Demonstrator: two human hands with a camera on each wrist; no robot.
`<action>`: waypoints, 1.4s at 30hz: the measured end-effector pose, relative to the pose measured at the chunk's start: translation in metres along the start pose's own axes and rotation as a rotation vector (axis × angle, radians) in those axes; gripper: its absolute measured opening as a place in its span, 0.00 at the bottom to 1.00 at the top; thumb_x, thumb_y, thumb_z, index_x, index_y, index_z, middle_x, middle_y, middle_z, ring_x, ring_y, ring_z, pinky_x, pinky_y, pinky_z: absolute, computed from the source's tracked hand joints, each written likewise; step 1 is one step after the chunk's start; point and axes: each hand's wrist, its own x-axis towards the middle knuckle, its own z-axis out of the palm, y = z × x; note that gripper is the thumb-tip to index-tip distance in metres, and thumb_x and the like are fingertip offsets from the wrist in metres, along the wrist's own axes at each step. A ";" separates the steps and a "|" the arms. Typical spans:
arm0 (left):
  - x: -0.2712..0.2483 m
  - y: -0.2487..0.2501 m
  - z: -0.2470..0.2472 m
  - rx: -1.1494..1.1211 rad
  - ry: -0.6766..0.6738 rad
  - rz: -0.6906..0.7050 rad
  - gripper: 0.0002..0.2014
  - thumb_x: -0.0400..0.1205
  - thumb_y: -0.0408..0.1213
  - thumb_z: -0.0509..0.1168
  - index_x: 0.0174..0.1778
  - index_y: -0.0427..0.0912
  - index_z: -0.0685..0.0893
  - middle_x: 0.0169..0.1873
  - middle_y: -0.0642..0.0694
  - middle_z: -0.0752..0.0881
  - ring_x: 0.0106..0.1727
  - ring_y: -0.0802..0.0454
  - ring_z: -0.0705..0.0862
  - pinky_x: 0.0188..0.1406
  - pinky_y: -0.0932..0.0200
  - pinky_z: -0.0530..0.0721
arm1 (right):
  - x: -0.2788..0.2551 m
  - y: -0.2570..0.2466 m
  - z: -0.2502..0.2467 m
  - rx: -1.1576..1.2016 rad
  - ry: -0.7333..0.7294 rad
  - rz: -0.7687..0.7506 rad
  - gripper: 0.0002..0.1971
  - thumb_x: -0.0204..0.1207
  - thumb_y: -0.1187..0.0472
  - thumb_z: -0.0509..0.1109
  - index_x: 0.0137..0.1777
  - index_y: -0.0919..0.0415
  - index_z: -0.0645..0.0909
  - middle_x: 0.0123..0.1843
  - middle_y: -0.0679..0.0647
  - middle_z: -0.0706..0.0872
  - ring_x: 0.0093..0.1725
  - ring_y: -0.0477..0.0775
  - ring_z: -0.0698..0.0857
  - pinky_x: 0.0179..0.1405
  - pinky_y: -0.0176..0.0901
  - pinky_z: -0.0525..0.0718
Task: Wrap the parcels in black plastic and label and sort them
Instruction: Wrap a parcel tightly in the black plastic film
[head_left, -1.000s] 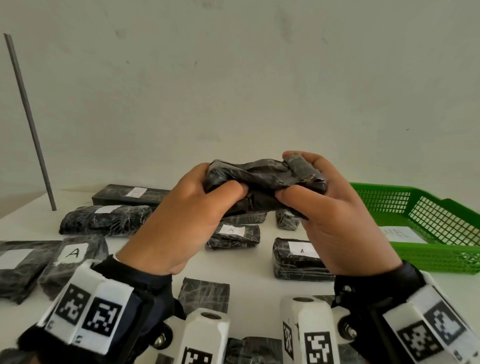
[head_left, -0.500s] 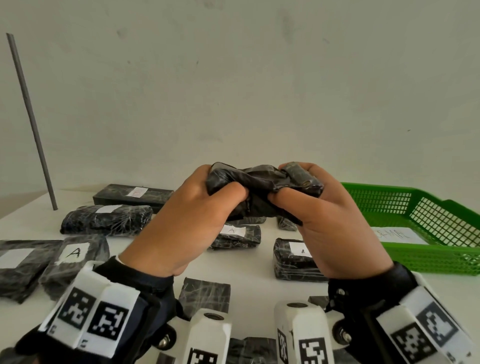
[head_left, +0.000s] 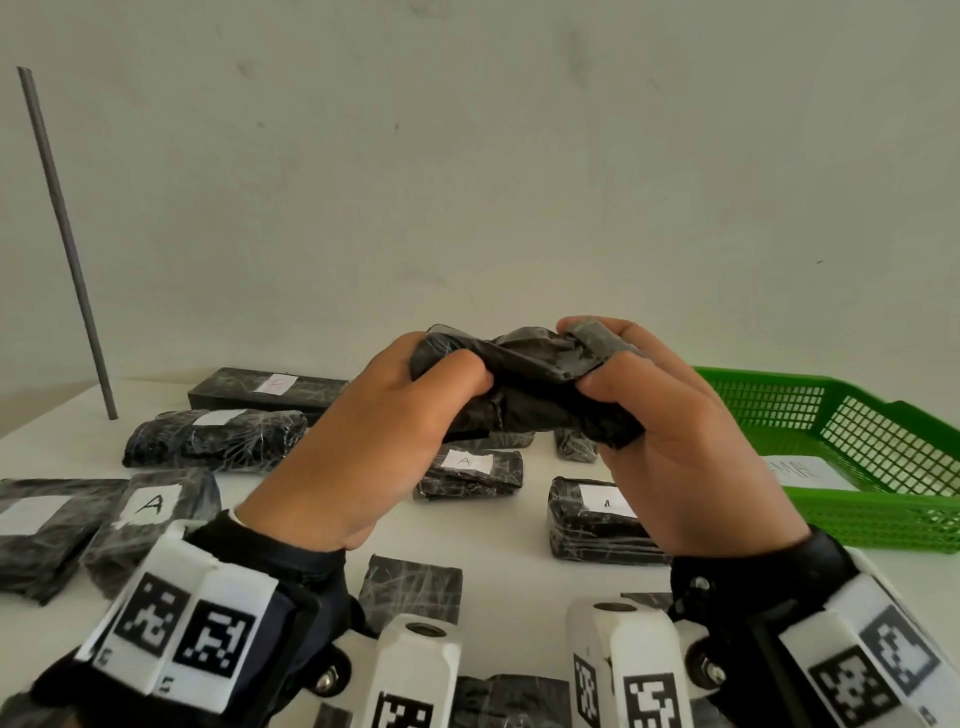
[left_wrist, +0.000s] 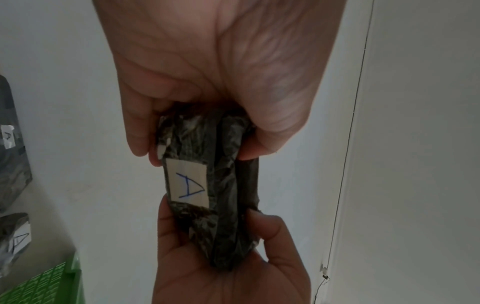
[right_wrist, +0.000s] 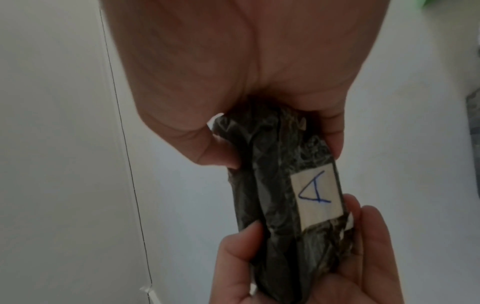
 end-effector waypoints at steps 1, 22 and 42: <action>0.000 -0.001 0.000 0.007 -0.004 0.002 0.19 0.72 0.50 0.67 0.52 0.42 0.87 0.58 0.38 0.91 0.63 0.42 0.89 0.74 0.32 0.81 | 0.000 0.000 0.001 -0.040 0.001 0.004 0.26 0.62 0.54 0.72 0.62 0.61 0.85 0.59 0.64 0.92 0.63 0.60 0.90 0.67 0.53 0.81; -0.002 0.003 0.006 -0.030 -0.028 0.060 0.08 0.76 0.46 0.70 0.45 0.58 0.94 0.51 0.51 0.95 0.59 0.55 0.92 0.72 0.41 0.84 | 0.000 0.003 0.002 -0.067 -0.008 -0.026 0.24 0.68 0.60 0.77 0.65 0.58 0.80 0.54 0.55 0.94 0.57 0.53 0.93 0.58 0.42 0.87; 0.001 -0.009 0.002 0.158 -0.079 0.110 0.23 0.73 0.66 0.65 0.62 0.66 0.87 0.66 0.56 0.86 0.68 0.56 0.85 0.74 0.42 0.79 | -0.001 -0.003 0.004 -0.286 0.077 -0.181 0.30 0.62 0.42 0.82 0.62 0.55 0.87 0.48 0.53 0.96 0.46 0.50 0.96 0.46 0.37 0.91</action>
